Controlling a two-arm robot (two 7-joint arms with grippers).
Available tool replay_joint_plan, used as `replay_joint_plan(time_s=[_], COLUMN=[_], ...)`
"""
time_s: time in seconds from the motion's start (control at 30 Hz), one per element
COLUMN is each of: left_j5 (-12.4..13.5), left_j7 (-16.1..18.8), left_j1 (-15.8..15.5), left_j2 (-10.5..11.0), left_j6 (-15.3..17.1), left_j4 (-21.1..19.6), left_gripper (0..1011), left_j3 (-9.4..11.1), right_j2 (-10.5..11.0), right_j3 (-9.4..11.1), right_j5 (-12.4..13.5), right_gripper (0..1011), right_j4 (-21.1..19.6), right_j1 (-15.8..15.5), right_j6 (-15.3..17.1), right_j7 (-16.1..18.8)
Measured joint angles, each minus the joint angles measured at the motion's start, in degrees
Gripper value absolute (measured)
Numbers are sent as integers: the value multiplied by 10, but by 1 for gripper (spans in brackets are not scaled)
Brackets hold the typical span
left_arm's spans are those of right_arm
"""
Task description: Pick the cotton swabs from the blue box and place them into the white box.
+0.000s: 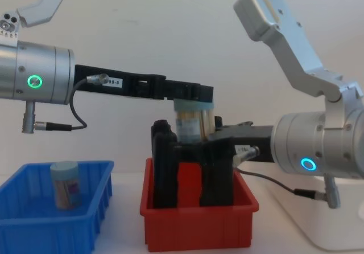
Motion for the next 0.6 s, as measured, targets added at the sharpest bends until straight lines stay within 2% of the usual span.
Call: replay_joint_plan(time_s=[0.4, 0.6], left_j5=[0, 0], left_j7=[0, 0], left_j1=[0, 0], left_j2=[0, 0], left_j6=[0, 0], left_j4=[0, 0], left_gripper=[1003, 1003], left_j3=[0, 0], right_j2=[16, 36], right_j3=[11, 28], right_j5=[3, 20], right_gripper=[659, 659], right_j4=[-32, -56], right_j1=[-22, -41], right_j6=[8, 9], right_j7=[-57, -101])
